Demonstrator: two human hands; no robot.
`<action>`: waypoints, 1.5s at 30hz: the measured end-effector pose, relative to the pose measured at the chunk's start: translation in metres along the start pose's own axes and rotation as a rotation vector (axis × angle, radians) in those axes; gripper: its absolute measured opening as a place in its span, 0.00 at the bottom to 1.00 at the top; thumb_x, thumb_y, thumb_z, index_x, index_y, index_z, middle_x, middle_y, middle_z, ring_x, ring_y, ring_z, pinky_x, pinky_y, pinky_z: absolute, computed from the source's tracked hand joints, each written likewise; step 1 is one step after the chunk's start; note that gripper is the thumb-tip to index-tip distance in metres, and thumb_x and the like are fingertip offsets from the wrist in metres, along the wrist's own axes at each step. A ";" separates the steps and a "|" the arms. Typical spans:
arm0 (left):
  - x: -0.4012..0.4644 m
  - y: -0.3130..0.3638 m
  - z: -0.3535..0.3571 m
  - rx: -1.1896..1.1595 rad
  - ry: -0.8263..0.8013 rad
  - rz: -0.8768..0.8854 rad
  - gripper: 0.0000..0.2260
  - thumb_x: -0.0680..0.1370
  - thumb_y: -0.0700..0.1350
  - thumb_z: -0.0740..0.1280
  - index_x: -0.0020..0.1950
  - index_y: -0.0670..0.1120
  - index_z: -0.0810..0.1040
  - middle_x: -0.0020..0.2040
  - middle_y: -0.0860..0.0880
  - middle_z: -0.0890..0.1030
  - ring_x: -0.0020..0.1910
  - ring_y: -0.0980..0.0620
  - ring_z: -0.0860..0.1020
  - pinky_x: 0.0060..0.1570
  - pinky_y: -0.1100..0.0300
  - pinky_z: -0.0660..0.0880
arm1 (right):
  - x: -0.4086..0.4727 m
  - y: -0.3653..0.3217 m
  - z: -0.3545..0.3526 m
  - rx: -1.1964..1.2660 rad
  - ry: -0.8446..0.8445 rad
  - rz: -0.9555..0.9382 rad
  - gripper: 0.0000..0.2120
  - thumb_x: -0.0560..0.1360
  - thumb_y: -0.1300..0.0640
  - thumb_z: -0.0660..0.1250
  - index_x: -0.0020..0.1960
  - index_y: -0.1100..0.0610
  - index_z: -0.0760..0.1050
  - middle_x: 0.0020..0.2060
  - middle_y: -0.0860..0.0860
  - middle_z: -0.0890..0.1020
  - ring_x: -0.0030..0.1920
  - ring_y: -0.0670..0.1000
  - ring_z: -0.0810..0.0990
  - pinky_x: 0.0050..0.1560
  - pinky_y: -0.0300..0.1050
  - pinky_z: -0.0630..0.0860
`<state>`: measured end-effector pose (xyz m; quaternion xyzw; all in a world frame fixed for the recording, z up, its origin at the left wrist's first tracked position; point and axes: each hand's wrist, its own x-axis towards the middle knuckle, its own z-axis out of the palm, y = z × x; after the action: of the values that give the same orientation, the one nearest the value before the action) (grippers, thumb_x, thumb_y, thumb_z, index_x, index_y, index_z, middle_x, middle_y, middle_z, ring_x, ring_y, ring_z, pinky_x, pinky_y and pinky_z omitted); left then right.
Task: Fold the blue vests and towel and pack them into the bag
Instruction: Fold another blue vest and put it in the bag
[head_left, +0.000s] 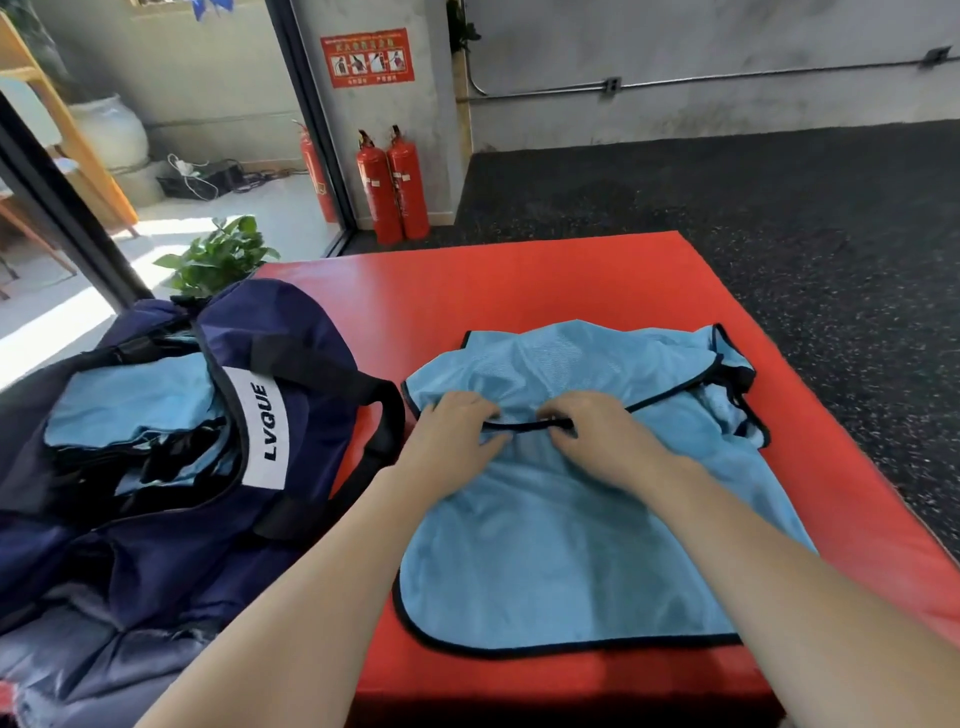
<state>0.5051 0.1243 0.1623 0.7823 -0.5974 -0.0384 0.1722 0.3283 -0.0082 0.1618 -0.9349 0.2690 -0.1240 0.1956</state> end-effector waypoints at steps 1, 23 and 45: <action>0.002 -0.003 0.000 -0.034 -0.009 0.001 0.16 0.80 0.54 0.68 0.65 0.49 0.79 0.61 0.52 0.79 0.65 0.51 0.71 0.67 0.49 0.67 | 0.002 0.001 0.001 0.002 -0.010 0.005 0.14 0.77 0.56 0.65 0.61 0.51 0.79 0.52 0.49 0.81 0.57 0.52 0.78 0.58 0.50 0.74; -0.037 0.001 -0.041 -0.161 0.242 0.133 0.07 0.81 0.44 0.68 0.56 0.50 0.85 0.50 0.57 0.84 0.51 0.59 0.78 0.53 0.75 0.66 | -0.020 0.007 -0.027 -0.101 0.195 0.075 0.11 0.76 0.59 0.69 0.55 0.49 0.84 0.51 0.47 0.85 0.55 0.53 0.81 0.57 0.51 0.74; -0.139 0.000 -0.055 -0.083 0.350 0.155 0.09 0.77 0.34 0.67 0.50 0.49 0.79 0.44 0.60 0.78 0.44 0.53 0.76 0.51 0.58 0.71 | -0.183 0.069 -0.106 -0.301 0.180 0.028 0.19 0.69 0.70 0.63 0.39 0.45 0.69 0.37 0.41 0.77 0.39 0.50 0.77 0.43 0.53 0.78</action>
<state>0.4808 0.2687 0.1938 0.7208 -0.6149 0.0868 0.3080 0.1101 0.0071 0.2034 -0.9349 0.3139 -0.1630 0.0300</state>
